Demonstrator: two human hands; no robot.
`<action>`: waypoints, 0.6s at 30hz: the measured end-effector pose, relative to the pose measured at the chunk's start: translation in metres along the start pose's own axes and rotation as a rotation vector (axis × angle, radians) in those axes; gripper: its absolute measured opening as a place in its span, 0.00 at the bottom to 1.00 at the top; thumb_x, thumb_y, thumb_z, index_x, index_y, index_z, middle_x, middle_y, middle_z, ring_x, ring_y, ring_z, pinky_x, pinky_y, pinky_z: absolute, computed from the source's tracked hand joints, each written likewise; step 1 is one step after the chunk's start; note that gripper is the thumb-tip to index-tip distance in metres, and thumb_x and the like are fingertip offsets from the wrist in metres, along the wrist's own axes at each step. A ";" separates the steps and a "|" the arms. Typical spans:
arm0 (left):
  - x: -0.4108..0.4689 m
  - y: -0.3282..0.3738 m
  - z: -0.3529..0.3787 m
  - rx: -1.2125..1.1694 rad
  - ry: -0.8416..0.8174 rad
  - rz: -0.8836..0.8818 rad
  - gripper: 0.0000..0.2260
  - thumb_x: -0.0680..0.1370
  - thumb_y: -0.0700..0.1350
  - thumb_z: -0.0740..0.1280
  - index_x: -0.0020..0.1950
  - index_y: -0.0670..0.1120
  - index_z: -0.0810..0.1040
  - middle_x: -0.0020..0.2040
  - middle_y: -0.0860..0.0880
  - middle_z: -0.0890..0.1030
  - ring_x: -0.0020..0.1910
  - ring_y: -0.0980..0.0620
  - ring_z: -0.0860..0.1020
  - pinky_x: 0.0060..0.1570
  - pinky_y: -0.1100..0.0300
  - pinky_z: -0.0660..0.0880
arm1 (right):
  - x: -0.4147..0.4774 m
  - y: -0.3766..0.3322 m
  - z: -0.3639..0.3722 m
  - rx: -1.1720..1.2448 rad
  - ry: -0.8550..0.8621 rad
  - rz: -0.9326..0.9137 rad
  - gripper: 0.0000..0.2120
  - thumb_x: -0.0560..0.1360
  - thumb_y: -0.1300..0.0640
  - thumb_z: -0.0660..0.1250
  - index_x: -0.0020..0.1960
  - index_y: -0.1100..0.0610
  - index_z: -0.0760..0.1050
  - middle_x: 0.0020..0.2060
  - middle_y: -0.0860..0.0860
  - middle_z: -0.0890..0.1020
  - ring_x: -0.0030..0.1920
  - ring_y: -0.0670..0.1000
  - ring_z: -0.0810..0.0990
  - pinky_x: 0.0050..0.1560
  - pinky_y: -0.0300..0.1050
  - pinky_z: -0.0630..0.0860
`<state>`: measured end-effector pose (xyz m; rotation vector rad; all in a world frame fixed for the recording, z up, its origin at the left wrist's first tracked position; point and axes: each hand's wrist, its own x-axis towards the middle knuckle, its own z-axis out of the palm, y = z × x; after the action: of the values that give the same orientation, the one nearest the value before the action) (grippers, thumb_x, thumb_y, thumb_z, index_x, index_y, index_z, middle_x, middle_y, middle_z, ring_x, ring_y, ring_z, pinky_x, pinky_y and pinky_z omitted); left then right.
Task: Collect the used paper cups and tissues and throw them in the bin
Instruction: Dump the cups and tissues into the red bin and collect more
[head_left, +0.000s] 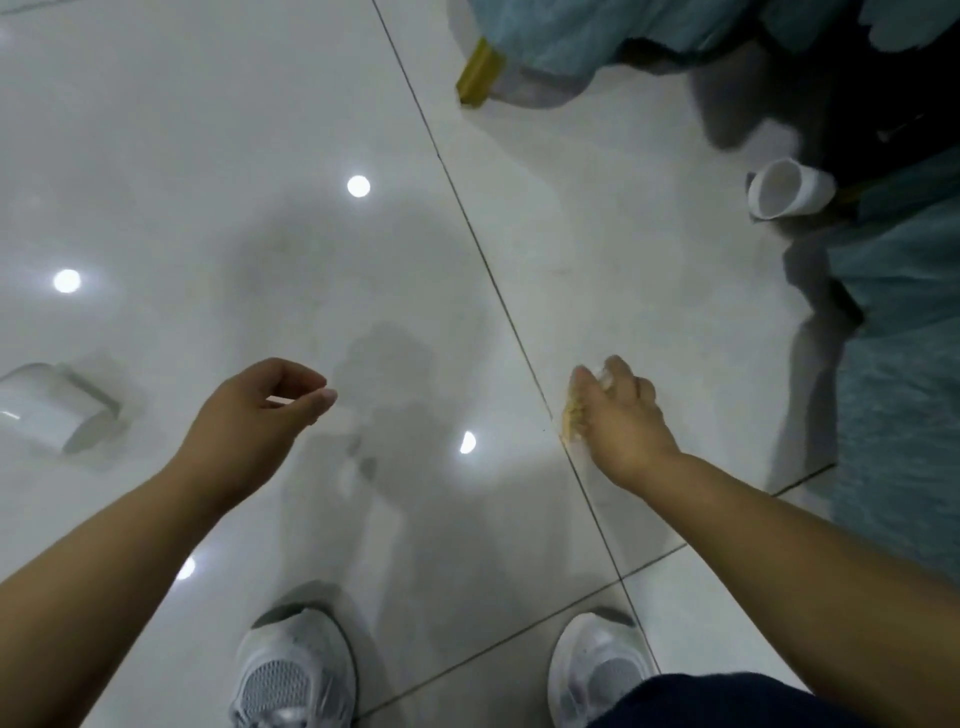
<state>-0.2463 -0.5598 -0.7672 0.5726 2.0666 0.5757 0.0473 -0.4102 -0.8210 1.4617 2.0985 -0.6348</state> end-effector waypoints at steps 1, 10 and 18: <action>-0.001 -0.004 0.001 -0.006 0.004 -0.010 0.03 0.74 0.49 0.71 0.46 0.52 0.79 0.43 0.52 0.82 0.45 0.51 0.81 0.53 0.48 0.77 | 0.001 -0.001 0.000 -0.024 0.027 -0.009 0.23 0.78 0.60 0.60 0.72 0.54 0.62 0.69 0.59 0.61 0.67 0.61 0.63 0.63 0.54 0.67; 0.007 -0.026 -0.021 0.011 0.138 -0.024 0.06 0.76 0.50 0.69 0.51 0.51 0.77 0.47 0.56 0.78 0.48 0.56 0.77 0.41 0.63 0.70 | 0.009 -0.088 -0.027 0.140 0.113 -0.464 0.08 0.76 0.66 0.60 0.51 0.58 0.75 0.50 0.52 0.73 0.47 0.54 0.73 0.46 0.47 0.72; 0.032 -0.068 -0.079 0.379 0.539 -0.182 0.31 0.75 0.56 0.68 0.75 0.52 0.59 0.74 0.46 0.56 0.72 0.40 0.54 0.69 0.45 0.58 | 0.010 -0.179 -0.054 0.119 0.057 -0.713 0.07 0.76 0.63 0.64 0.49 0.52 0.75 0.45 0.46 0.73 0.44 0.48 0.74 0.41 0.30 0.65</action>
<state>-0.3416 -0.6089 -0.7890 0.4656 2.7377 0.2412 -0.1323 -0.4259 -0.7700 0.7526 2.6648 -0.9911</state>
